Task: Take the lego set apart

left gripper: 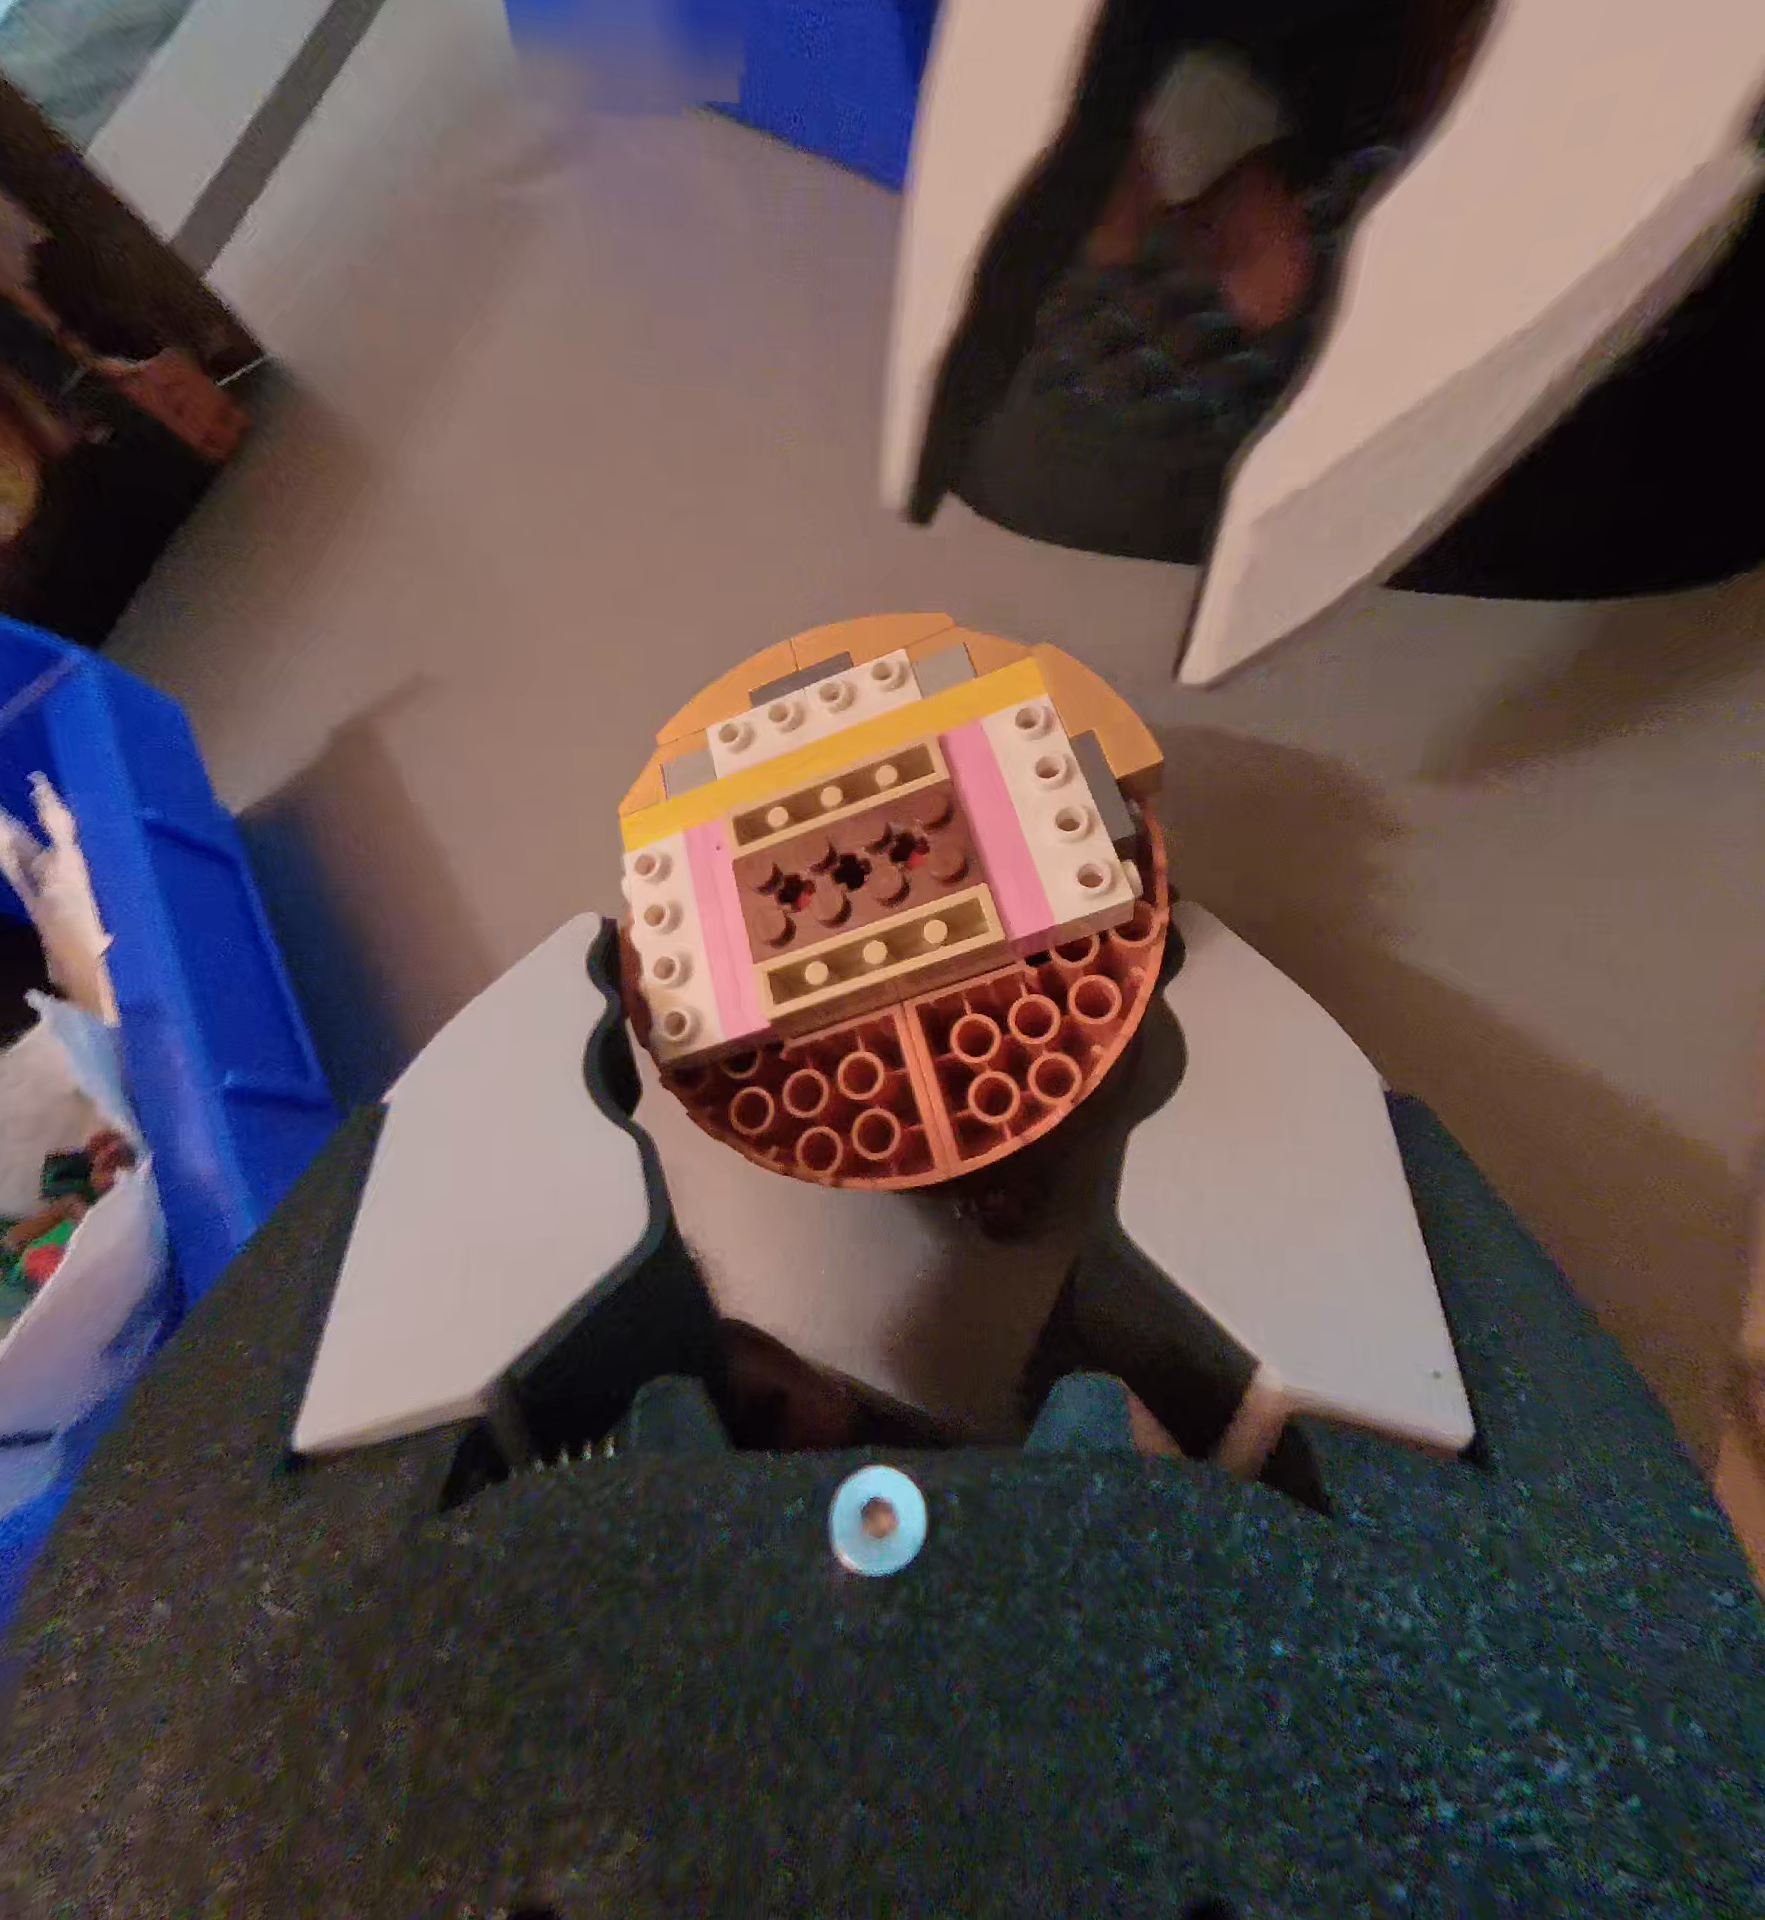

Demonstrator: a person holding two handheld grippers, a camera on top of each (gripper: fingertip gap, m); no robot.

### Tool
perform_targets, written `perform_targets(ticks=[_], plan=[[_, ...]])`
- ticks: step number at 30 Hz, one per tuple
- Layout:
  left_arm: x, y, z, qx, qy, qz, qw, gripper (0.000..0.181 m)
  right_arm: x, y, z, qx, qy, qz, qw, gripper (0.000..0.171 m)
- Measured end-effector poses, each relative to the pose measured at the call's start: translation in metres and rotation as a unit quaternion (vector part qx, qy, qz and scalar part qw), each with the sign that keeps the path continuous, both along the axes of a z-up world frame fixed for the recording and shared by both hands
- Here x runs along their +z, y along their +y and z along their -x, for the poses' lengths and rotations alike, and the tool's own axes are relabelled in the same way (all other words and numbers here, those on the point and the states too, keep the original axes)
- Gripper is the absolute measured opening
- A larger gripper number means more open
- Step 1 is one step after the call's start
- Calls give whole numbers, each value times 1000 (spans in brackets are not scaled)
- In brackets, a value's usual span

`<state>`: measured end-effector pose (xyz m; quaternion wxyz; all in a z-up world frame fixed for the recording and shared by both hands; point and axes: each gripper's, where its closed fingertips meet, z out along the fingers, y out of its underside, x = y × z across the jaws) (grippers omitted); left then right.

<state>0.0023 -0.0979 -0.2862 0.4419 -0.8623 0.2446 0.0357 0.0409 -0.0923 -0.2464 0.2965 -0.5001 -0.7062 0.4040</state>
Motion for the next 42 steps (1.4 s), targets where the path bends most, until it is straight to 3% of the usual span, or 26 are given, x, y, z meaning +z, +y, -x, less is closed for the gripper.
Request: perform_targets(ticks=[5, 7, 19, 20, 21, 30, 37, 42], plan=[[0, 0, 1, 28, 0, -2, 1000, 95, -3, -11, 1, -61, 51, -32, 996, 38], [-1, 1, 2, 32, -6, 0, 999, 95, -7, -13, 5, -65, 41, -21, 997, 29], [-2, 1, 5, 54, -13, 4, 998, 95, -4, -9, 9, -93, 69, -75, 990, 23], [-2, 2, 8, 66, -13, 4, 998, 95, 0, -9, 9, -99, 85, -101, 986, 17], [-2, 2, 11, 75, -13, 4, 997, 95, 13, -9, 9, -107, 126, -130, 978, 0], [-1, 3, 12, 78, -14, 4, 997, 95, -2, -6, 10, -92, 71, -73, 991, 0], [-1, 3, 12, 78, -15, 4, 997, 95, -8, -6, 13, -67, 58, -111, 990, 38], [-1, 2, 12, 78, -15, 4, 997, 95, 0, -8, 21, -38, 92, -146, 984, 30]])
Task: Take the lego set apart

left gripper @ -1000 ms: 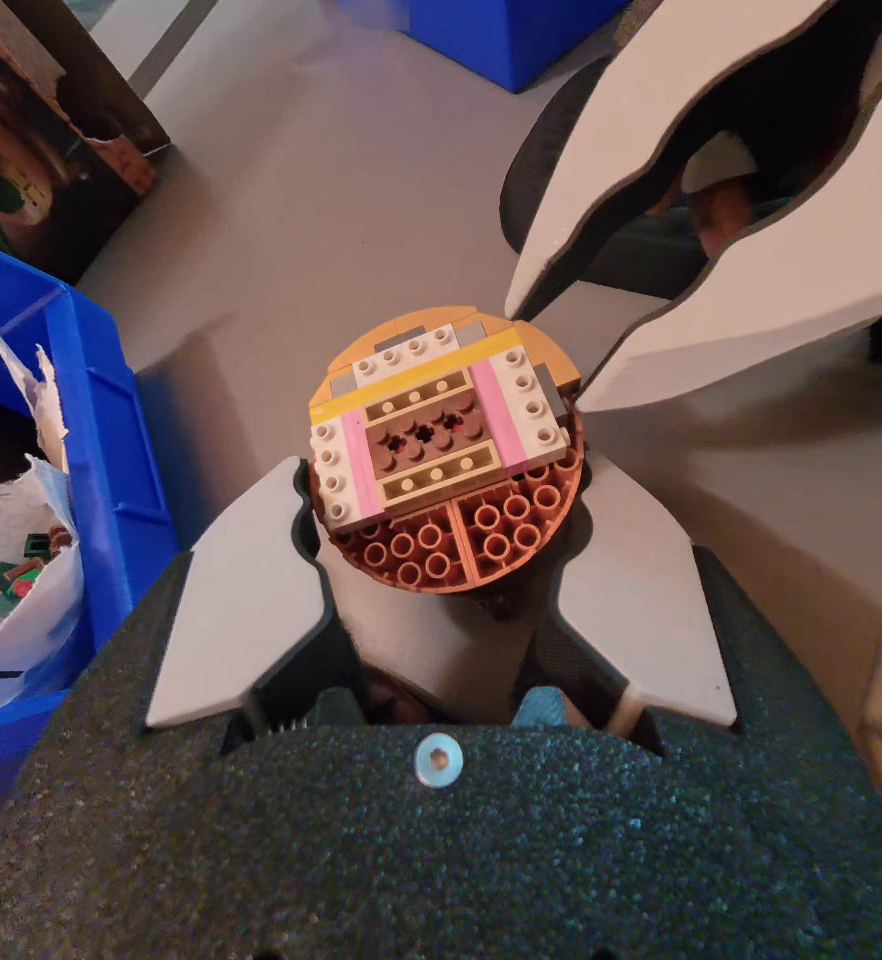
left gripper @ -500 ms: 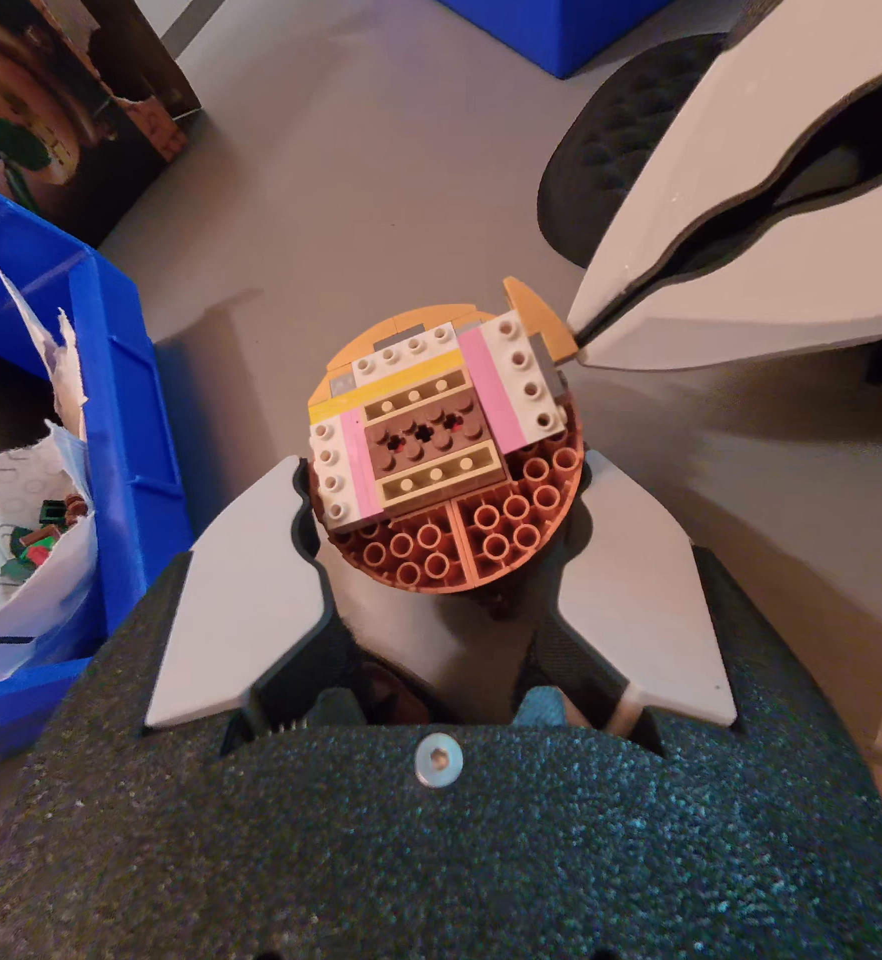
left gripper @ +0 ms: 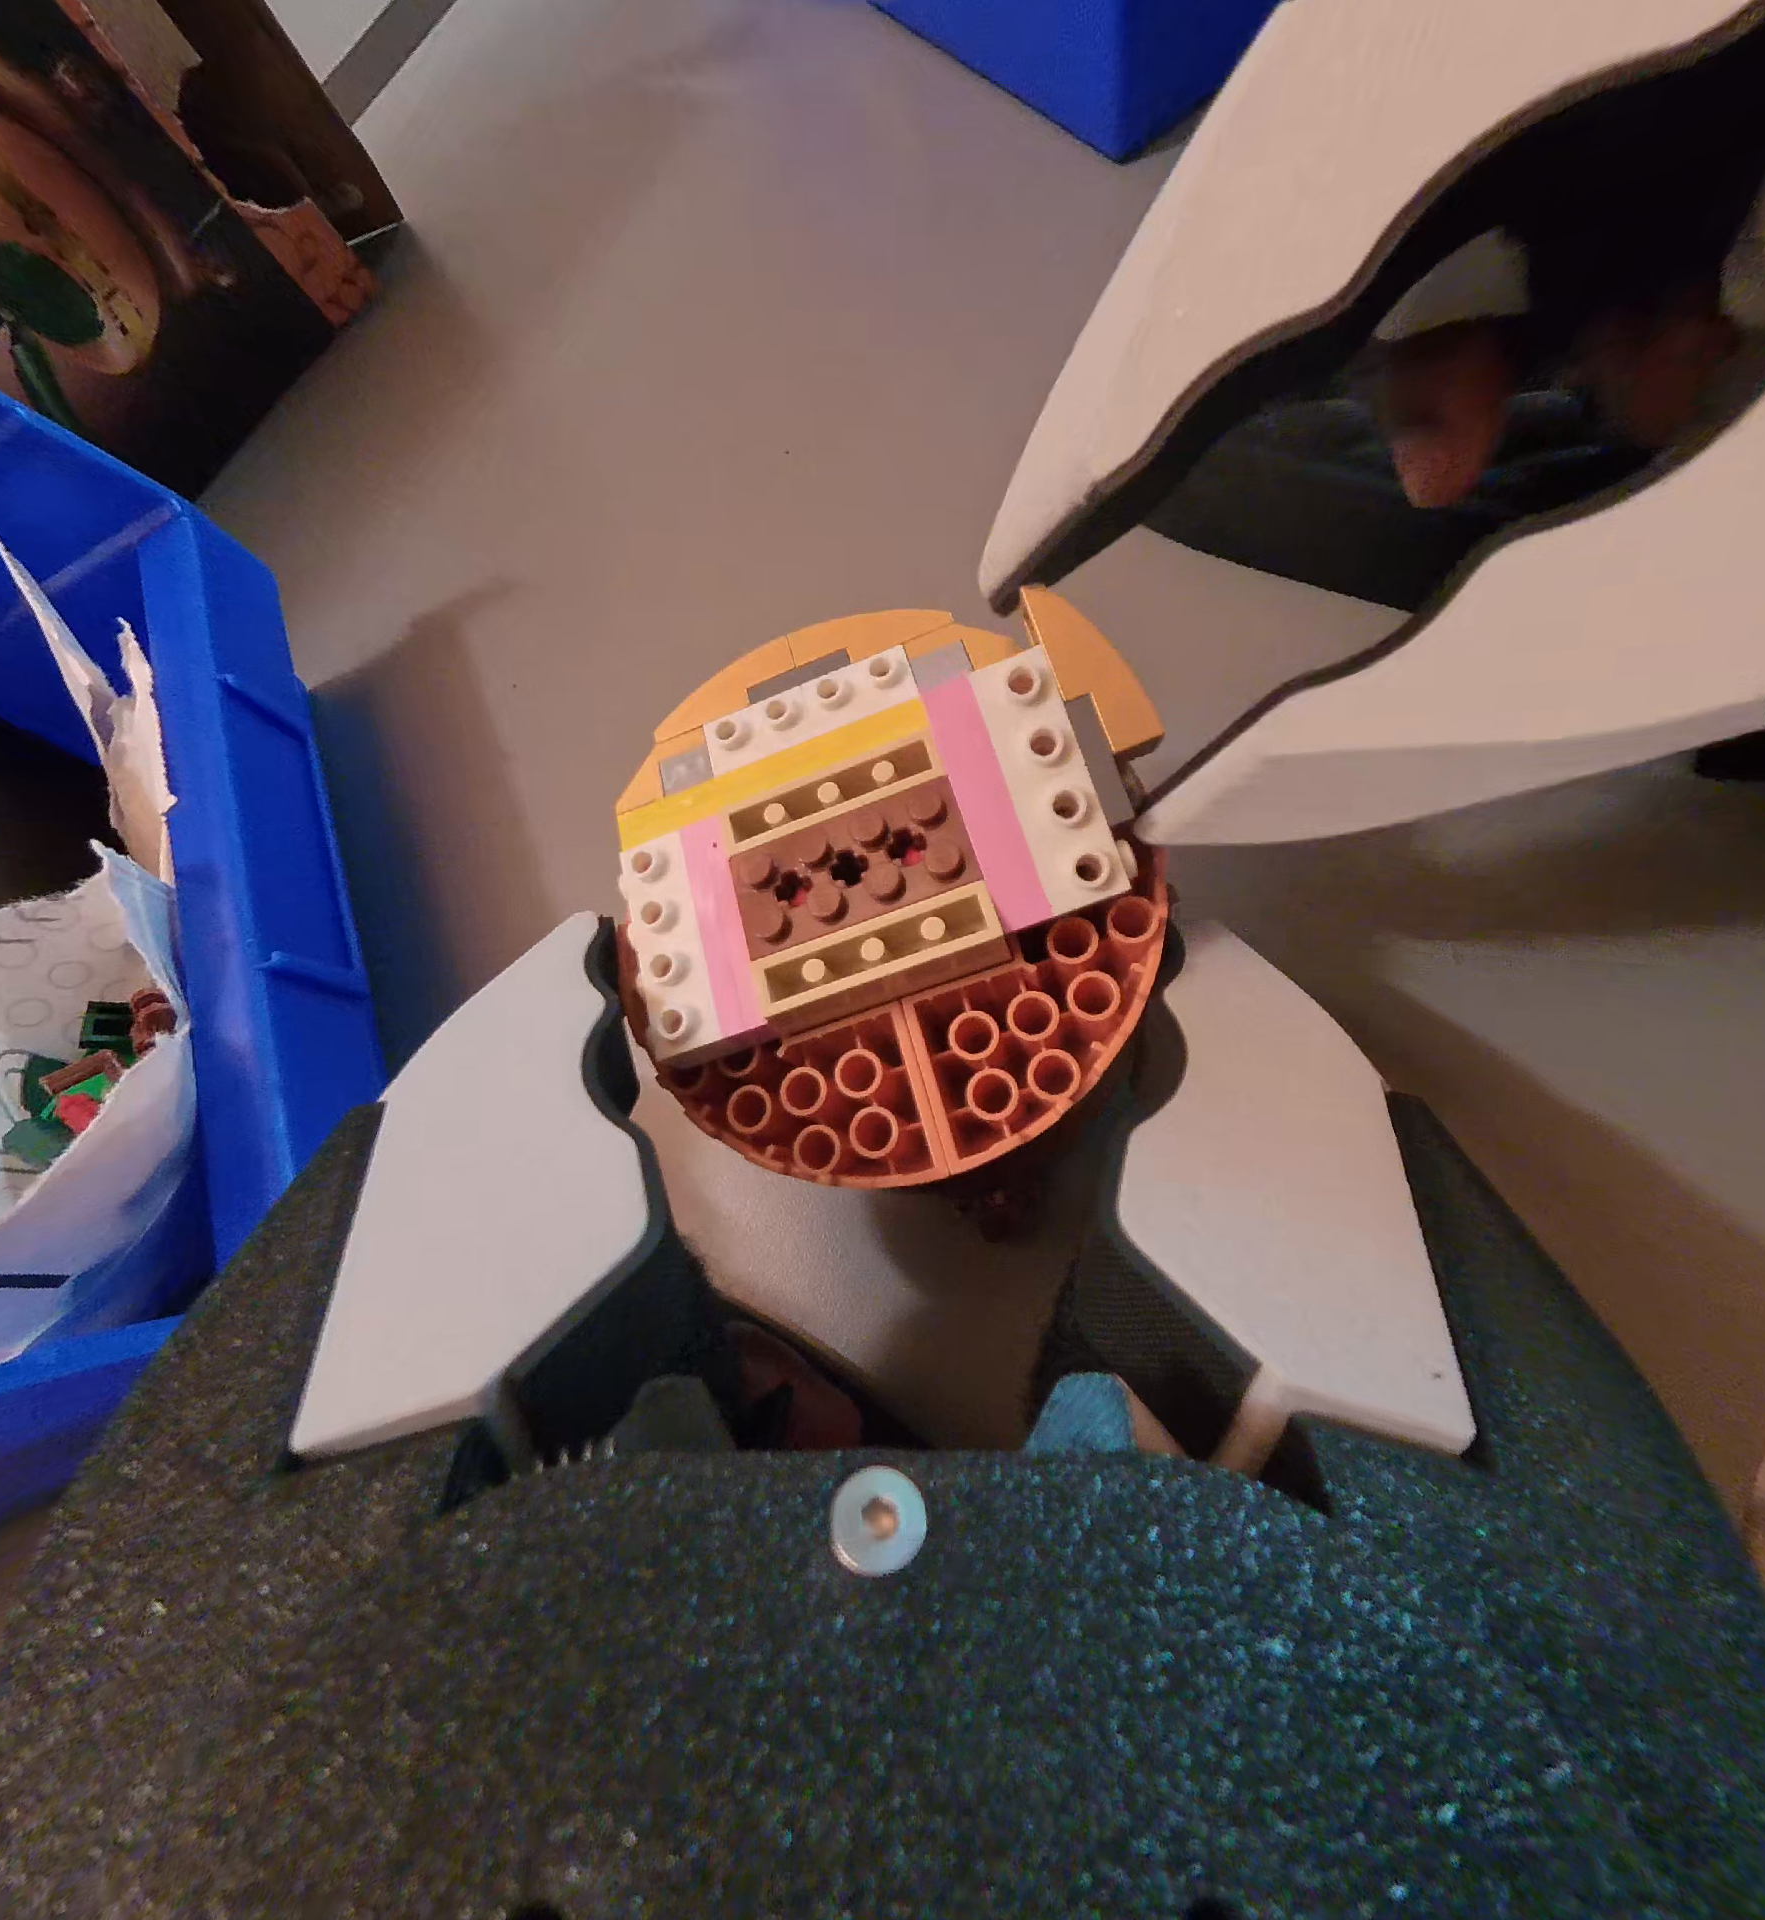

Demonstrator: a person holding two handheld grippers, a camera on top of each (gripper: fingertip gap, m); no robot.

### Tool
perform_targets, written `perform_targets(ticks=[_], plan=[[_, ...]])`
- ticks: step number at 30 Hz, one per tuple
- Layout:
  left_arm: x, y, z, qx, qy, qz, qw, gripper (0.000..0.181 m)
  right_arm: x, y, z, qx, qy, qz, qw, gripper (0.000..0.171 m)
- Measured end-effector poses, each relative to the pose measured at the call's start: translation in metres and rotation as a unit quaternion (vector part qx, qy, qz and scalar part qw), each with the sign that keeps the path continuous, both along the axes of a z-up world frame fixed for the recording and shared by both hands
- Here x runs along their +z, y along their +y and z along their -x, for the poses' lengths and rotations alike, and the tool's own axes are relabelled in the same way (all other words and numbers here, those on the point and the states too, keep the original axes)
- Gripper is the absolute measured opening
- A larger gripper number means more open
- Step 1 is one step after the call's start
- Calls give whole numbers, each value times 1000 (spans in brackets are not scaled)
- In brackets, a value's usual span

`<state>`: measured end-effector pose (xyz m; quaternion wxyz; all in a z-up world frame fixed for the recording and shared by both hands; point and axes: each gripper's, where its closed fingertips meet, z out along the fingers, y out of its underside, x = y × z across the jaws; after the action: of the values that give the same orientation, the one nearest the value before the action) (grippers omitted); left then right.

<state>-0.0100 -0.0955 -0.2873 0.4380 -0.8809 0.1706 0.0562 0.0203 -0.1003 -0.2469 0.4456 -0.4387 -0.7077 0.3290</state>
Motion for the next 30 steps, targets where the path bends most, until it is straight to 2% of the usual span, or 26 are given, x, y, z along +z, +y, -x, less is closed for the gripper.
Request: perform_targets(ticks=[4, 7, 9, 11, 12, 14, 15, 16, 19, 21, 23, 26, 28, 30], plan=[[0, -1, -2, -12, -6, 4, 1000, 96, 1, -1, -1, 18, 1, -16, 1000, 26], [6, -5, -3, -18, -39, -2, 999, 109, 6, 0, -2, 19, 15, -11, 1000, 25], [20, -10, 2, -10, -72, -26, 997, 115, 14, 2, -4, 18, 38, -18, 999, 26], [48, -18, 5, -9, -139, -84, 987, 115, 31, 1, -7, 33, 84, -40, 995, 26], [67, -23, 2, -21, -196, -122, 973, 109, 41, -2, -10, 50, 112, -55, 991, 26], [105, -35, -10, -67, -344, -177, 920, 69, 59, -13, -17, 93, 159, -96, 978, 26], [114, -40, -19, -95, -410, -176, 890, 59, 65, -19, -21, 114, 175, -117, 971, 26], [116, -43, -30, -124, -459, -154, 866, 58, 70, -23, -24, 128, 186, -130, 966, 26], [104, -44, -60, -172, -514, -92, 835, 56, 74, -31, -27, 167, 180, -156, 957, 26], [112, -44, -71, -199, -541, -95, 812, 43, 72, -34, -28, 191, 165, -178, 951, 26], [114, -41, -72, -201, -529, -107, 817, 18, 72, -35, -29, 203, 157, -182, 949, 26], [116, -42, -71, -205, -502, -139, 828, 13, 74, -35, -28, 205, 150, -157, 954, 25], [120, -43, -64, -204, -477, -182, 835, 11, 78, -30, -26, 186, 140, -64, 970, 23], [120, -43, -55, -196, -429, -220, 854, 11, 81, -29, -29, 199, 108, 114, 967, 6]])
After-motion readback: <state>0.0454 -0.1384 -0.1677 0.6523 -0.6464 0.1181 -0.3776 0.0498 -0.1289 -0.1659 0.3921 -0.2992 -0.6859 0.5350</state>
